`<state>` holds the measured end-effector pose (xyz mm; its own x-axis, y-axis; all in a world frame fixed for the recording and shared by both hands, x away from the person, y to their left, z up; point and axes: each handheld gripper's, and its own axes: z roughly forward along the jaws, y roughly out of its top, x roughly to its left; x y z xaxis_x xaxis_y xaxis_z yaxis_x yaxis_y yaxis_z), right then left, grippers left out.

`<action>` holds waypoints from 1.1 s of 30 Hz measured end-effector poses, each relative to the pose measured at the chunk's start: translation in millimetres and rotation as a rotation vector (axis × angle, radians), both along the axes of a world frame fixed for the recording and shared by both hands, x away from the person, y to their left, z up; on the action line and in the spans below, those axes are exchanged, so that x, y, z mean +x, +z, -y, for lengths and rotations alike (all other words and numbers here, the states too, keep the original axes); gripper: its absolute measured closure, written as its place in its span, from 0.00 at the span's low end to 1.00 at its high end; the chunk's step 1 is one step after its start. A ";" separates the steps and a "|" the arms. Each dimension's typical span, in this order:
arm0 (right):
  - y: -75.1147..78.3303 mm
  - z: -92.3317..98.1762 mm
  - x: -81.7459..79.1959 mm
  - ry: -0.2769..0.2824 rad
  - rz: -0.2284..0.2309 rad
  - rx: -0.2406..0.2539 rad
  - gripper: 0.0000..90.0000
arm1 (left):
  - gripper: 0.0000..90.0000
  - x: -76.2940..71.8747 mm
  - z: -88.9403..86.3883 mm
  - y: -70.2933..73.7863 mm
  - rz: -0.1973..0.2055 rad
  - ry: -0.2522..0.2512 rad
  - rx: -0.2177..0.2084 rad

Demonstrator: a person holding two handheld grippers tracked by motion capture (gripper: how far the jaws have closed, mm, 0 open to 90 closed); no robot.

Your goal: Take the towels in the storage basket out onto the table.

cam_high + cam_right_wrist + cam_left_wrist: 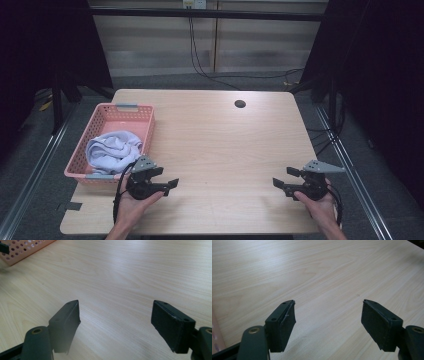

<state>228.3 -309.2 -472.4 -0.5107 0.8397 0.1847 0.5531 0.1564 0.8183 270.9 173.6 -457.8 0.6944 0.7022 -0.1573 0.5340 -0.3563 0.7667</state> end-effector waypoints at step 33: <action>-3.4 -9.3 1.4 0.053 -0.028 -0.030 0.25 | 0.24 24.3 -86.7 66.1 0.033 0.113 0.057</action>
<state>229.7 -299.8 -475.9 -0.5497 0.8169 0.1745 0.5662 0.2108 0.7969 295.2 260.4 -391.7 0.6142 0.7837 -0.0931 0.5479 -0.3385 0.7650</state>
